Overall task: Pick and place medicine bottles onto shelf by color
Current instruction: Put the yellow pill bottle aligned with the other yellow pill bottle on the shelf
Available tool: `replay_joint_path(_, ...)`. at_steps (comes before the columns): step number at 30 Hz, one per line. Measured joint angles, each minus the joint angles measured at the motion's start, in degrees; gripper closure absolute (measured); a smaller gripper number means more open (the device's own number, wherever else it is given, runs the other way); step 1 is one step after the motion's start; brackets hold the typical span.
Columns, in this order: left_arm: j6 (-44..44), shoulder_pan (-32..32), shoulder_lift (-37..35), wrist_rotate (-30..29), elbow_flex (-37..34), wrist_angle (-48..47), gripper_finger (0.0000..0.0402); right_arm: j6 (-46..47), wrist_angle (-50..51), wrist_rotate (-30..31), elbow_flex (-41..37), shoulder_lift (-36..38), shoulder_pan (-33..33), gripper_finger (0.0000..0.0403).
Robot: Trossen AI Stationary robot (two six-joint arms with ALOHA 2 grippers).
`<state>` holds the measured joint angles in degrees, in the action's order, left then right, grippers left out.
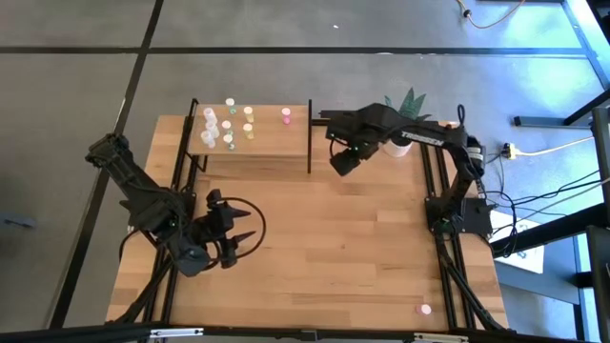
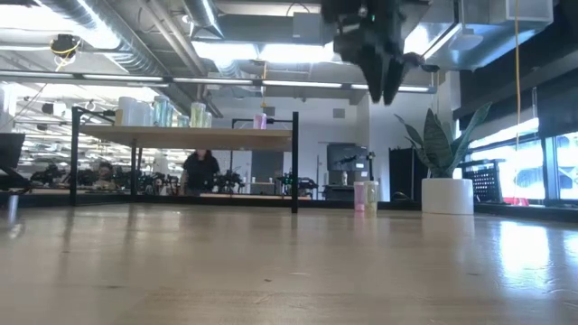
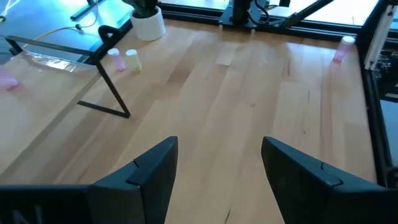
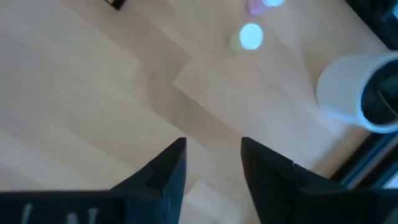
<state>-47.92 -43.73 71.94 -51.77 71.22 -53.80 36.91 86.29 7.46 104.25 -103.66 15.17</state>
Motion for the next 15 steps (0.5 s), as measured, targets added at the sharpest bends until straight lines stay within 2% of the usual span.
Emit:
replay_joint_path(4,0.0,1.3,0.0,-1.2,0.0,0.0,0.0175,-5.1,-5.9,-0.2,-3.6,0.0,2.7,0.0249)
replay_joint_path(11,-0.6,4.3,0.0,-1.3,0.0,0.6,0.0175,-8.7,-6.1,-3.9,-5.3,0.0,6.6,0.0249)
replay_joint_path(15,-1.1,6.0,0.0,-1.3,0.0,0.6,0.0175,-8.9,-7.7,0.7,-5.3,0.0,7.7,0.0249)
